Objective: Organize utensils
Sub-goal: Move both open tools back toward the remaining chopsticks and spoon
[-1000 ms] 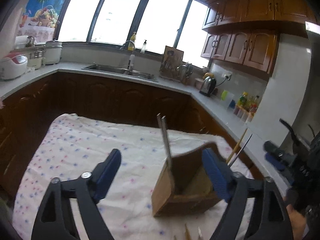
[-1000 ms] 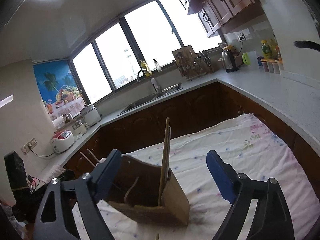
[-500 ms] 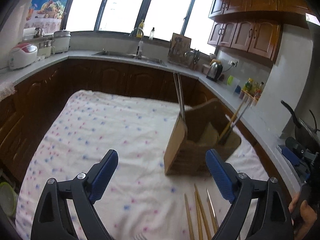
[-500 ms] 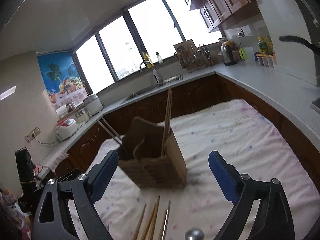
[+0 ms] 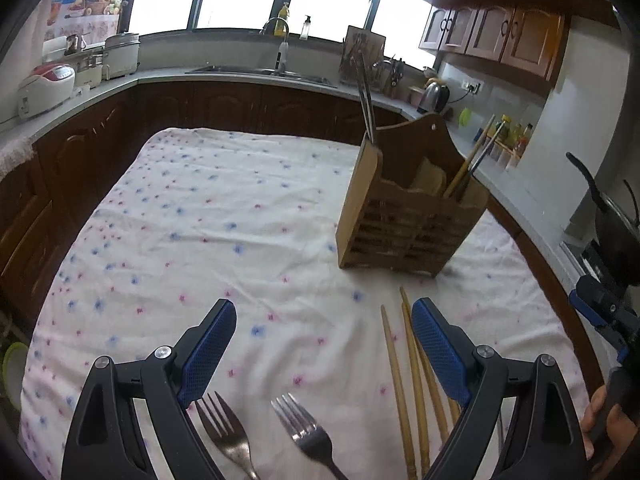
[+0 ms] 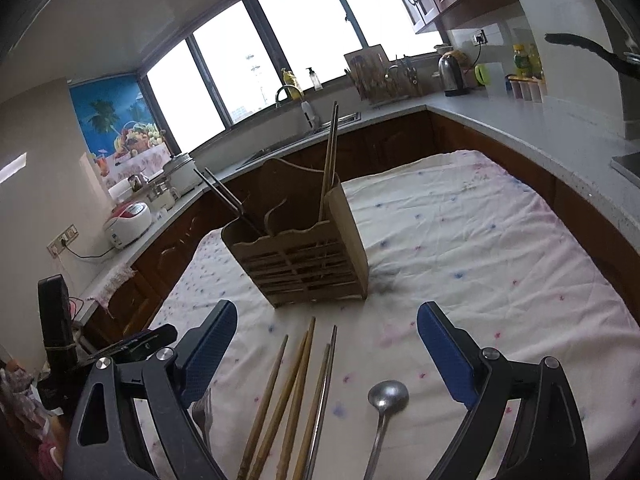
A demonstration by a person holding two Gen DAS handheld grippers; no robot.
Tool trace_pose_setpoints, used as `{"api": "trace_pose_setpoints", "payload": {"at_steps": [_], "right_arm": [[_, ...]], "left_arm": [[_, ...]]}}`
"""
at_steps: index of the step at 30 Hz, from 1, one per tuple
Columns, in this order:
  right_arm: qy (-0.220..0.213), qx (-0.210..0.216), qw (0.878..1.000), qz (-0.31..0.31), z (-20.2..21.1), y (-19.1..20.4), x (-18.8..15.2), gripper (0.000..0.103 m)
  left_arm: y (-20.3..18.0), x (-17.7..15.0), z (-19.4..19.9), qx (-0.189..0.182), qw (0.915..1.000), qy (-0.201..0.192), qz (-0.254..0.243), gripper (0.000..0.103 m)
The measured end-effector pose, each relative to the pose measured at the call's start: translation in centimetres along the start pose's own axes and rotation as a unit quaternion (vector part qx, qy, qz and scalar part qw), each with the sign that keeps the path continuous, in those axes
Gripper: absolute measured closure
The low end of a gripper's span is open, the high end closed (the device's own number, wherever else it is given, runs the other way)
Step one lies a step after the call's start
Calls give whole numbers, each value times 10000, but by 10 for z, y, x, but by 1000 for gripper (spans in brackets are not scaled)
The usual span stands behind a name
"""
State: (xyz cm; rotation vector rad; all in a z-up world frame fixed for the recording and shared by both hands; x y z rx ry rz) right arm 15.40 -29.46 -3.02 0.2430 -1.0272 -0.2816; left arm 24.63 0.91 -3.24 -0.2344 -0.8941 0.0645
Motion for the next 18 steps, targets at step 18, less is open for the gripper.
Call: {"api": "trace_pose_setpoints", "payload": {"at_steps": [18], "right_arm": [[496,-156,9985,-181,-30,-14,-16,51]], "left_arm": [[-35,-9,-48,-30,9960,634,-636,34]]}}
Point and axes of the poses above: each gripper's, at about its wrist camera, not at the fingertips, and z roughly against the way its jaws point, y to its left, x to its top, the point moved 5 cm from there along -z, roughly the way its jaws point, and after that the axes turned 3 degrees about -y, right-handed, at the moved point
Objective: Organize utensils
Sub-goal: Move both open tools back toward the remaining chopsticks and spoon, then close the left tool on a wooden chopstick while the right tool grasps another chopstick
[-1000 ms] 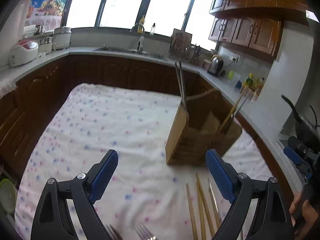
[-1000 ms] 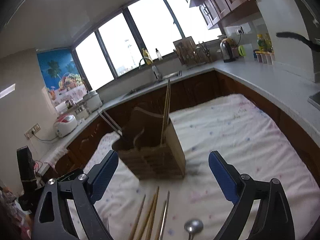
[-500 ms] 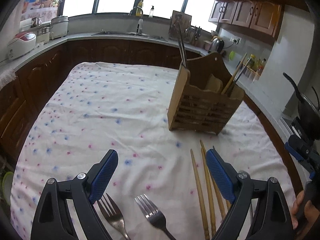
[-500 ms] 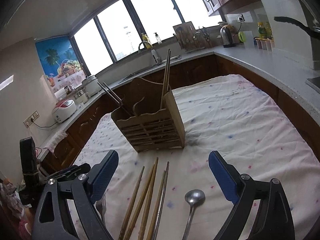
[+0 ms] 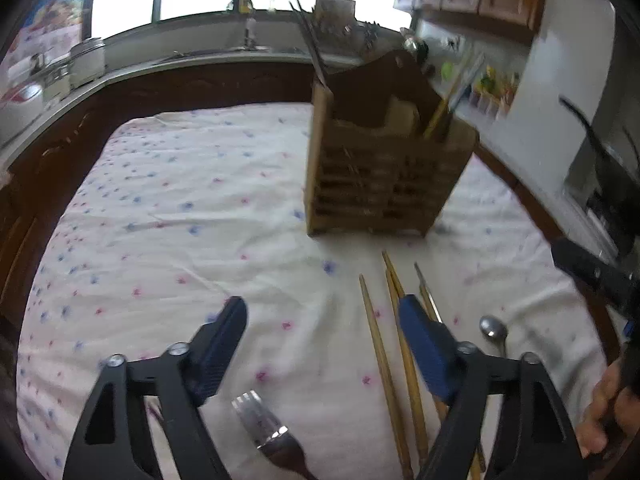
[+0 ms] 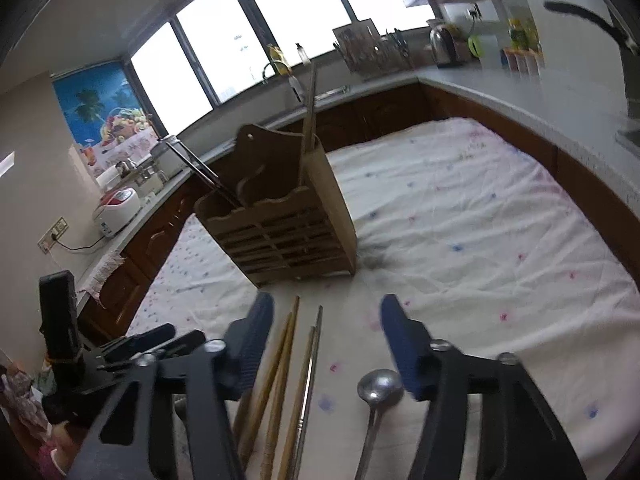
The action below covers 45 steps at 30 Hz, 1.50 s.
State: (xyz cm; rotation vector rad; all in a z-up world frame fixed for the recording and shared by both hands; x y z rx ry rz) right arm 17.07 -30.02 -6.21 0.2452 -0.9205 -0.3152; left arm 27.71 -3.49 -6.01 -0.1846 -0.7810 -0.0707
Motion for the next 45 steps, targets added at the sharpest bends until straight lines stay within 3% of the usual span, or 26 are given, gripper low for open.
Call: {"api": "trace_pose_setpoints", "payload": {"at_steps": [7,10,17,27,32,40,43,45], "right_arm": [[220,41,9997,-12,-19,-2,-7,60],[339,92,9994,19,-30,0,-10,65],[830,351,9954,326,-62,22,-21,75],[1640,248,9796,1136,-105,50,-53,91],[1686,49,9751,1439,-118,59,-50,92],[1805,93,9716,1525,-134,59,-41,94],[1749,179,9738,1443,-131,55,-40,94],[1740,213,9753,1340,-130,53,-39,94]], "left_arm": [[-22,-6,-47,-68,9977,575,-349,51],[-28,-12,-65,13,9949,838,-560,64],[-22,-21,-64,110,9912,865,-997,67],[11,-23,-45,-139,9929,993,-636,66],[12,-21,-51,-42,9934,973,-603,66],[7,-16,-62,103,9925,978,-720,66],[3,-17,-63,183,9921,934,-822,68],[4,-17,-63,183,9928,891,-785,78]]}}
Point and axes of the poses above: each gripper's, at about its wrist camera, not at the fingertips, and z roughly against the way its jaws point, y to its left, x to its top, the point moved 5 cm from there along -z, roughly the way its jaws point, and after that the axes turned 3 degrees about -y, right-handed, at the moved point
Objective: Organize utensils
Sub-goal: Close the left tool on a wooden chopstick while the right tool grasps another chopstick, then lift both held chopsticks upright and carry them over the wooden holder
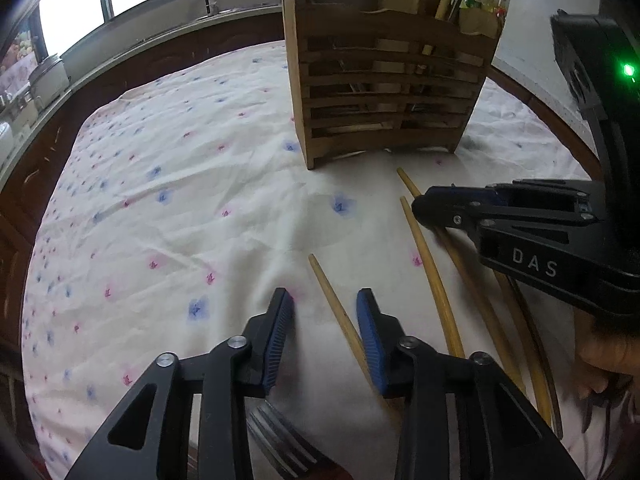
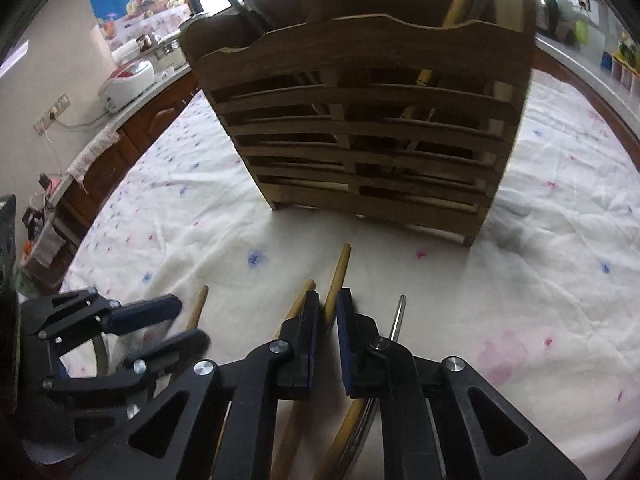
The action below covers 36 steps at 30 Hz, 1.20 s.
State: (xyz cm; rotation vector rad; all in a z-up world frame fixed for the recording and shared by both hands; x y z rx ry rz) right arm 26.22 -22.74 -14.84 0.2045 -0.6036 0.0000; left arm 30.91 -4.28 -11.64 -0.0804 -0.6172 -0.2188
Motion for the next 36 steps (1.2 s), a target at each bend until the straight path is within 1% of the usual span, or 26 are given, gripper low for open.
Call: {"api": "trace_pose_setpoints", "payload": {"at_steps": [1,2,5,9,11,16,21,24,30,36], "right_arm": [[-4,18,10000,-38,1,-1,-1,95],[-13,62,9999,-91,4,0,-1,95],[-134,191,9995,-196,20,0,-2,96],[-371,322,9983,-302,47,1,-2,96],[-511,409,9971,-378,63,0,-2,96],[-797,442,9951,-382,94,4,1,96],[-1122,499,9918,-367,125,13,3,97],[-1276,514,9899,-348,139,18,1,97],[-1546,491,9865,-206,170,29,-2,97],[-1709,542,9837,-150,187,37,-6,97]], "left_arm": [[1,0,1,-9,10000,-4,26,83],[1,1,1,-8,9999,-22,101,93],[4,1,4,-92,9997,12,221,95],[9,0,15,-256,9988,-76,422,99],[10,0,25,-320,9982,-166,476,99],[14,0,55,-438,9966,-421,560,100],[19,0,97,-570,9930,-786,679,100],[20,-2,124,-581,9910,-997,674,100],[20,-18,176,-612,9861,-1414,625,100],[17,-35,202,-626,9836,-1598,564,100]]}}
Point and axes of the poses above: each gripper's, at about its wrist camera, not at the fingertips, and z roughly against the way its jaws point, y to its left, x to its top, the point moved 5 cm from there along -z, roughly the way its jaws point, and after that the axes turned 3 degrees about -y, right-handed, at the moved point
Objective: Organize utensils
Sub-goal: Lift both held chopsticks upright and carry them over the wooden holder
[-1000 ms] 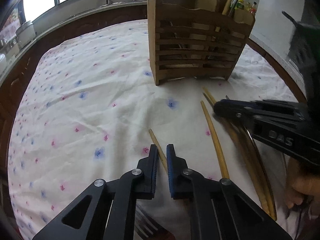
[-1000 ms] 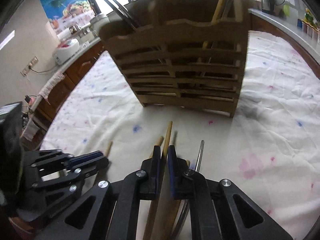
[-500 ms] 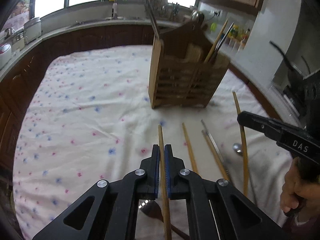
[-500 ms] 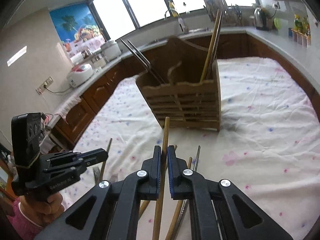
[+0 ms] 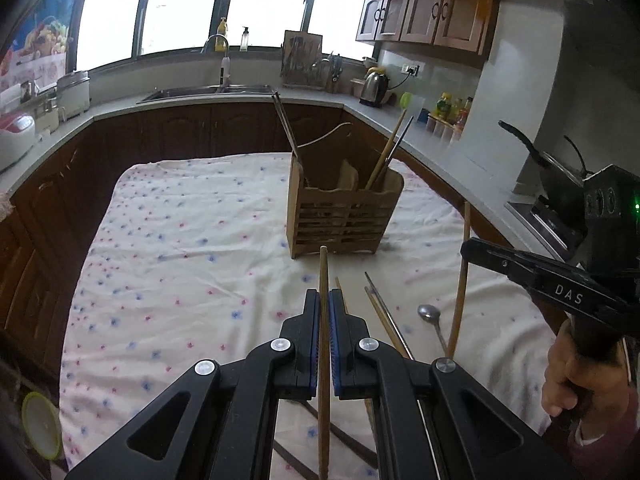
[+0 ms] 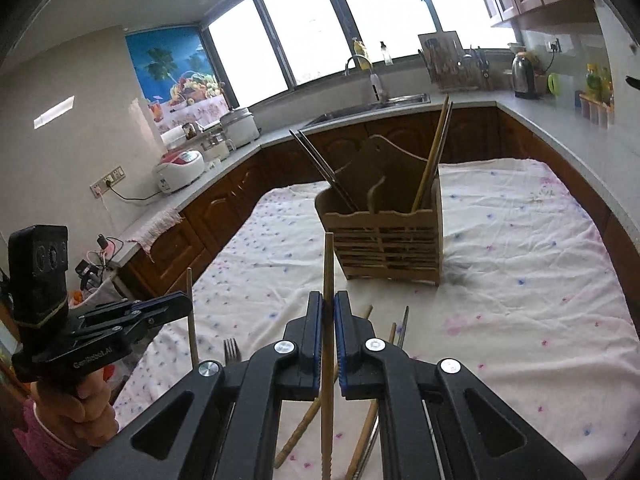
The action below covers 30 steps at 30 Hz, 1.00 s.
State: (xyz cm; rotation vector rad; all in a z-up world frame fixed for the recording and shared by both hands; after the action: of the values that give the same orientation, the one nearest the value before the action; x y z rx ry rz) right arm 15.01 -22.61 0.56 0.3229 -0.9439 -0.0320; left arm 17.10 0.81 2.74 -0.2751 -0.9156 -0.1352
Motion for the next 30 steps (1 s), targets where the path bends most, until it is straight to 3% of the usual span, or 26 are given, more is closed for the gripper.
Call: {"api": "trace_pose_setpoints", "payload": {"at_steps": [15,25,30], "right_arm": [[-544,-12,9985,4,35,3,21,97],[-722,-117,9973,43,40,0,35,97],[-751,-127,9971,-6,40,-5,34,97]], "left_arm": [[-4,13,50,-99,9980,-621,99,102],[1,21,46,-144,9968,-781,122,103],[17,17,26,-35,9979,-571,312,103]]}}
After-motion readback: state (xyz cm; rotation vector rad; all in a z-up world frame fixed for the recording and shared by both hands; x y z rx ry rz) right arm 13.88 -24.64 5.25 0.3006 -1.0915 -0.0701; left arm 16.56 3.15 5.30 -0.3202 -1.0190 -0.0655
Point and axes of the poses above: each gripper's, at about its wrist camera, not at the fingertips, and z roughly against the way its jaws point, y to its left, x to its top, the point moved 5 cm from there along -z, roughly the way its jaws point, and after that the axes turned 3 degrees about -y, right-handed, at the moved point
